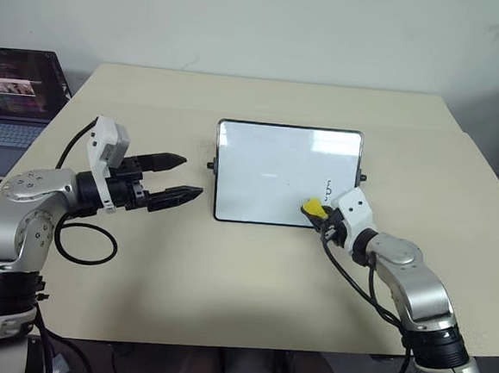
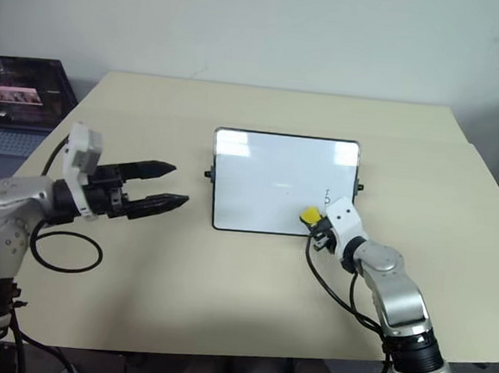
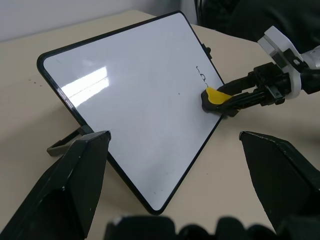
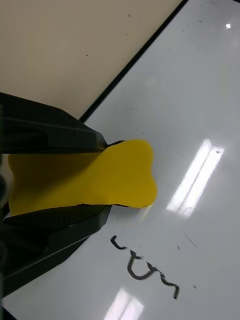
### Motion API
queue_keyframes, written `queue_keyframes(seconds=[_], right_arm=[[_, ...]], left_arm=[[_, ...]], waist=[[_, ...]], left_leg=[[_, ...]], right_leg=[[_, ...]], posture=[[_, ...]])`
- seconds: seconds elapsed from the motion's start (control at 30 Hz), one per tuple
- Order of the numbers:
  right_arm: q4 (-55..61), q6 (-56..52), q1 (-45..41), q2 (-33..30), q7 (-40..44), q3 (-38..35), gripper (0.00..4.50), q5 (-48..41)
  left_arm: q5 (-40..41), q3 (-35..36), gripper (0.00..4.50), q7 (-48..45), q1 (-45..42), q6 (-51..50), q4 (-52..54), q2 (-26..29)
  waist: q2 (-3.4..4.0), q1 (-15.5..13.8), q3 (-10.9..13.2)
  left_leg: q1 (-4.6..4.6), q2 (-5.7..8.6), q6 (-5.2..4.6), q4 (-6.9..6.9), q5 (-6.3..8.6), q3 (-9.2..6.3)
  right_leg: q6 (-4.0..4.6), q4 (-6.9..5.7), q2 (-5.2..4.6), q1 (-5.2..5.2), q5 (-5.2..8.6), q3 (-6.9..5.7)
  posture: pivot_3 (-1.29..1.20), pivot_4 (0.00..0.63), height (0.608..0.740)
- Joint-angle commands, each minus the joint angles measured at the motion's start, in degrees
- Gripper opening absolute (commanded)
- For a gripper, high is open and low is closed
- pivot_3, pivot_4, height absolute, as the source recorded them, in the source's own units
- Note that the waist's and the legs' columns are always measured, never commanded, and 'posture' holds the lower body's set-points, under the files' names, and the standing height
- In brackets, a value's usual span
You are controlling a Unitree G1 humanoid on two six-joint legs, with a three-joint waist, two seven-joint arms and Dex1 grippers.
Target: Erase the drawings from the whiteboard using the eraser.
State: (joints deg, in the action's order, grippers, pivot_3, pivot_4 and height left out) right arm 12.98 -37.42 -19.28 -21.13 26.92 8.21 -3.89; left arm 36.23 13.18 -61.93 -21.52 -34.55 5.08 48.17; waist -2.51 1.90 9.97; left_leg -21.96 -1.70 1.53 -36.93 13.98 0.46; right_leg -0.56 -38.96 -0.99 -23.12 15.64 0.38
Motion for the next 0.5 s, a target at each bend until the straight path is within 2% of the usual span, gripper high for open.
queue_keyframes(seconds=[0.03,0.5], right_arm=[[-3.9,0.7,-3.3,-0.5,-4.9,-3.5,1.04,2.7],[-10.8,3.9,-11.7,-2.1,-10.5,-6.1,1.02,4.8]], left_arm=[[-0.1,0.2,4.5,-0.2,-1.1,0.6,1.0,0.6],[-0.1,0.1,4.5,0.1,-1.1,0.6,1.2,0.3]], waist=[[0.0,0.0,0.0],[0.01,-0.1,0.0]], left_leg=[[0.0,0.01,-0.03,0.0,-0.02,0.02],[-0.09,0.02,-0.07,0.09,-0.04,0.14]], right_leg=[[-0.03,0.0,0.0,-0.01,-0.04,0.03],[-0.02,0.11,-0.01,-0.08,-0.04,0.13]], posture=[[0.0,0.15,0.74],[0.0,0.15,0.74]])
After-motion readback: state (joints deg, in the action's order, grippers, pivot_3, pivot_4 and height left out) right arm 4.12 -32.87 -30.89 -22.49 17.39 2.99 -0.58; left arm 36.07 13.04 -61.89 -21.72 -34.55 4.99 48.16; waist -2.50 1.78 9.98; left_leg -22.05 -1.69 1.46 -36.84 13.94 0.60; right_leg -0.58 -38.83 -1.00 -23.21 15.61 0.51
